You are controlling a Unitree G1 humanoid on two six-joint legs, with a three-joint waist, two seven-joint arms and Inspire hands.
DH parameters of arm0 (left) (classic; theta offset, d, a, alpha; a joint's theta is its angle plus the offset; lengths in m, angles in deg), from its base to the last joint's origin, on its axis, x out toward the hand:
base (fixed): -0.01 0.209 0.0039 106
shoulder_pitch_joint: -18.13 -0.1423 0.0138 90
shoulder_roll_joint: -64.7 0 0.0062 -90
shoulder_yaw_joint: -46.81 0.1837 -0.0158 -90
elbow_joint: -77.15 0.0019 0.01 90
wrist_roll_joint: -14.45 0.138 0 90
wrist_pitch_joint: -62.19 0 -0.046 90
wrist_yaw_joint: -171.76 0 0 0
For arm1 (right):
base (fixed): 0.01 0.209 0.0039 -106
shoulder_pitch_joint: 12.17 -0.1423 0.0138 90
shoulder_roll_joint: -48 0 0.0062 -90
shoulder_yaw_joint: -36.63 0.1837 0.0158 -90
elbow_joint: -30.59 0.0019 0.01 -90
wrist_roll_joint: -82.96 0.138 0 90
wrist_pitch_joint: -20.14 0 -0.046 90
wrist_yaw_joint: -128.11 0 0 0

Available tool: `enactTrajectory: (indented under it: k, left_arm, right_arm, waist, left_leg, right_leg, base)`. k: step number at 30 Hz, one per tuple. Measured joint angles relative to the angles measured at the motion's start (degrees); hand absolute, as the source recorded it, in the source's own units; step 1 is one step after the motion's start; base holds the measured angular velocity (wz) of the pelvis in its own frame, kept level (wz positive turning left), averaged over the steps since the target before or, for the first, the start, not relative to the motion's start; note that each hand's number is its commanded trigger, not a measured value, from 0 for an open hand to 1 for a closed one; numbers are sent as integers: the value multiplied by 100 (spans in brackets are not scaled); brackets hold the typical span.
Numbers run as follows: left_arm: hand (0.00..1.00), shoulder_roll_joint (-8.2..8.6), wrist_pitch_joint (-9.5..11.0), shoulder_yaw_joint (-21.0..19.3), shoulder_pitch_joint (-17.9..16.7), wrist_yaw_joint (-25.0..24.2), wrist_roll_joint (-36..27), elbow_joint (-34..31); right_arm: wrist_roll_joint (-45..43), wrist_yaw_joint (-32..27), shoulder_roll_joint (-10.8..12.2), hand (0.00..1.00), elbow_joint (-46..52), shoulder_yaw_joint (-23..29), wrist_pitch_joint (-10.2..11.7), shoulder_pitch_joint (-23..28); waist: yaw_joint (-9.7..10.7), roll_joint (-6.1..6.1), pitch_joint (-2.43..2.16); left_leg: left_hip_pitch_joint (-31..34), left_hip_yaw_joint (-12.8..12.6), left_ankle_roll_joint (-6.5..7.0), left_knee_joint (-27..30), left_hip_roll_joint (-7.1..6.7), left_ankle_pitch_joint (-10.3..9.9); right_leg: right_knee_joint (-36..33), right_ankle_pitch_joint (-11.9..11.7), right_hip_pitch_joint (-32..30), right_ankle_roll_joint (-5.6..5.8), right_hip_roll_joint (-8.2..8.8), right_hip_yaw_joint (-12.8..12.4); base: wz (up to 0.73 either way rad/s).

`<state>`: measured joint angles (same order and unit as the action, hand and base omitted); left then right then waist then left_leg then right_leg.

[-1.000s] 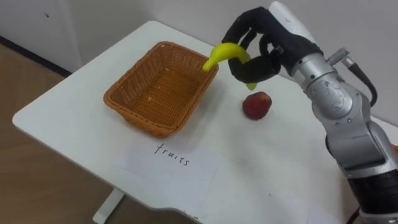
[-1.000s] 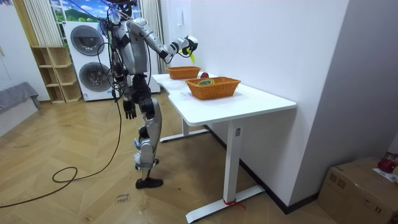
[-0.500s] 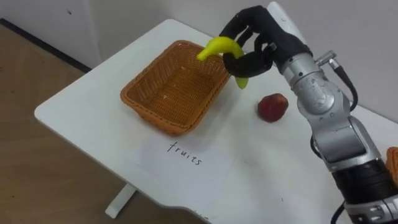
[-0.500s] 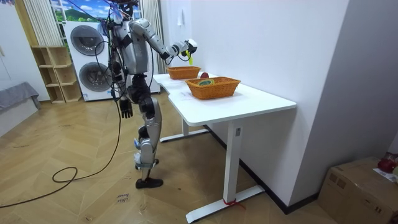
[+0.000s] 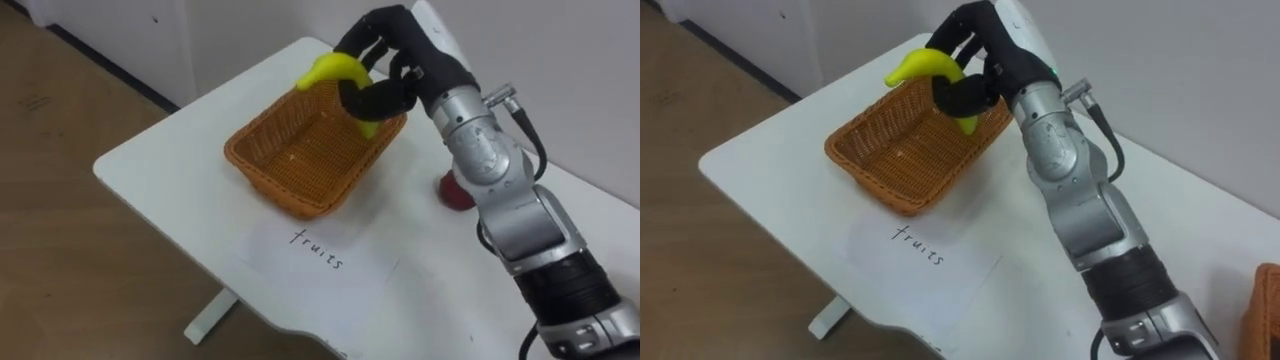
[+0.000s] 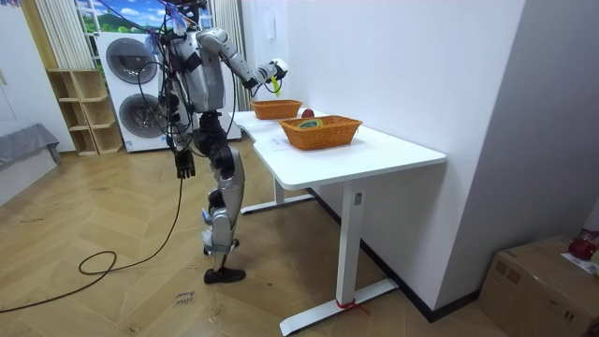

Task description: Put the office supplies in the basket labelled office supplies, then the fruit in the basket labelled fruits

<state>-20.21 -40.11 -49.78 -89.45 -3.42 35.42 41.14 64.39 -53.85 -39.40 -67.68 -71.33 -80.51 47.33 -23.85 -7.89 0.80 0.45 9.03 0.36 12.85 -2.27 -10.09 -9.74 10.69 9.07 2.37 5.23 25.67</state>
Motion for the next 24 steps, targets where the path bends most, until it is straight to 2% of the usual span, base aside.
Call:
enactTrajectory:
  k: [10,14,21,24]
  left_arm:
    - [0,92,-20,5,-30,0,-1,15]
    - [0,91,17,3,-25,-17,0,25]
    - [0,91,20,4,20,-52,3,54]
    - [0,91,19,4,11,-52,3,54]
  right_arm:
    - [-4,-99,27,100,-358,-128,-7,-1]
    - [-75,-240,27,100,-511,-347,10,0]
    - [-189,-278,31,100,-630,-769,12,-1]
    - [-189,-247,38,100,-707,-780,11,0]
  waist:
    - [-33,13,8]
    - [-33,12,9]
    - [-244,3,12]
    - [-309,-7,19]
  left_leg:
    - [12,85,32,-5,-81,35]
    - [3,112,32,-1,-89,35]
    - [-1,122,33,-1,-98,36]
    - [27,157,36,0,-110,37]
  right_leg:
    - [-4,14,30,24,64,102]
    - [0,16,49,27,66,109]
    - [-1,18,12,30,76,116]
    - [-2,20,9,34,85,129]
  base:
    - [5]
    - [2]
    - [-1]
    - [3]
